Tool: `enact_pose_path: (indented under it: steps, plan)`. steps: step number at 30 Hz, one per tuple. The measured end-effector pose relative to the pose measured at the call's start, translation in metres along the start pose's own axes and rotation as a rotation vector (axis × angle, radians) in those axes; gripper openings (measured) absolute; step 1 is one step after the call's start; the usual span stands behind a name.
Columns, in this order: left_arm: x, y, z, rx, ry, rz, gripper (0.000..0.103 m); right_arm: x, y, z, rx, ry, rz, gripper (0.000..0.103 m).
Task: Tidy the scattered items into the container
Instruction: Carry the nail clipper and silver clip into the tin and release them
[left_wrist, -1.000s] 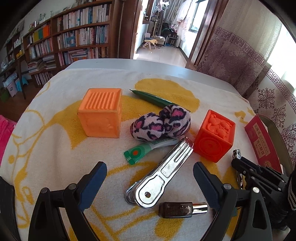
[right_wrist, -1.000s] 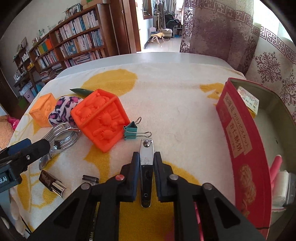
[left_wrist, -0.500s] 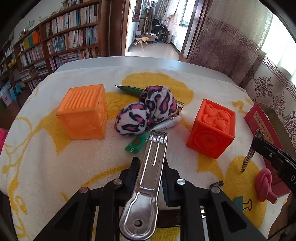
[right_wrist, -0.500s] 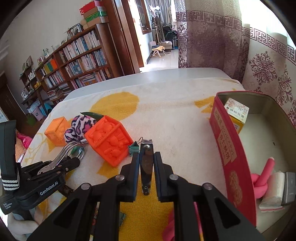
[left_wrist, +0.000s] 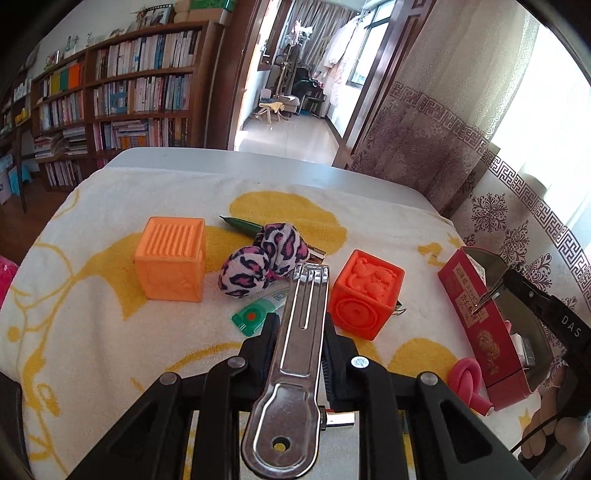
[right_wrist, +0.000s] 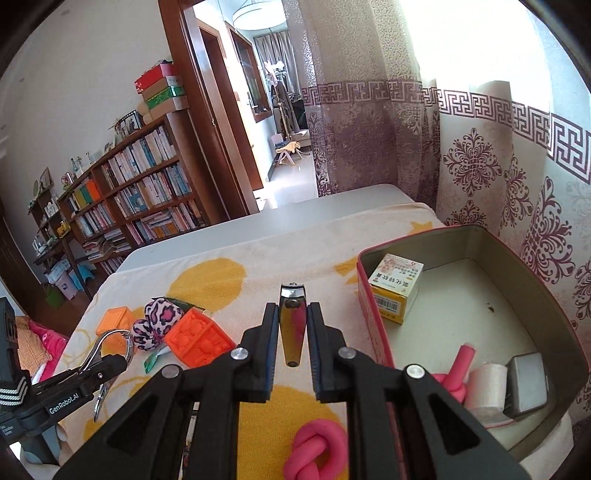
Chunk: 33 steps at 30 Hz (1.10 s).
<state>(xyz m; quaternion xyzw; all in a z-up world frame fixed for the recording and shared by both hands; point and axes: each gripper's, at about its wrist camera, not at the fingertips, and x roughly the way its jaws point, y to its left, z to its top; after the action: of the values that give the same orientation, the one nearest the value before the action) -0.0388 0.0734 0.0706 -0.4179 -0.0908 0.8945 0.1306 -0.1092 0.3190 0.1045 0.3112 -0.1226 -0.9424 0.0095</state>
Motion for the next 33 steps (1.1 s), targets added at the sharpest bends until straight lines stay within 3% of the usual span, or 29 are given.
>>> enact_pose_path:
  steps: [8, 15, 20, 24, 27, 29, 31, 33]
  plan:
    - [-0.004, -0.032, -0.002, 0.053, 0.005, -0.018, 0.022, -0.024, -0.067, 0.013, 0.119, -0.069, -0.116, 0.017]
    - [-0.011, -0.076, 0.001, 0.117, -0.002, -0.054, 0.022, -0.028, -0.113, 0.014, 0.132, -0.043, -0.169, 0.017]
    - [-0.012, -0.119, 0.006, 0.177, 0.000, -0.104, 0.022, -0.021, -0.133, 0.009, 0.194, 0.015, -0.165, 0.020]
    - [-0.004, -0.155, 0.008, 0.222, 0.012, -0.152, 0.022, -0.032, -0.128, 0.010, 0.173, -0.043, -0.186, 0.022]
    - [0.005, -0.181, 0.009, 0.246, 0.032, -0.199, 0.022, -0.041, -0.125, 0.010, 0.155, -0.101, -0.252, 0.038]
    - [0.014, -0.196, 0.011, 0.252, 0.054, -0.229, 0.022, -0.045, -0.126, 0.010, 0.156, -0.131, -0.292, 0.066]
    - [0.024, -0.210, 0.013, 0.253, 0.078, -0.265, 0.022, -0.053, -0.127, 0.008, 0.176, -0.170, -0.314, 0.077]
    - [0.034, -0.223, 0.013, 0.259, 0.096, -0.288, 0.022, -0.060, -0.129, 0.008, 0.202, -0.201, -0.321, 0.077]
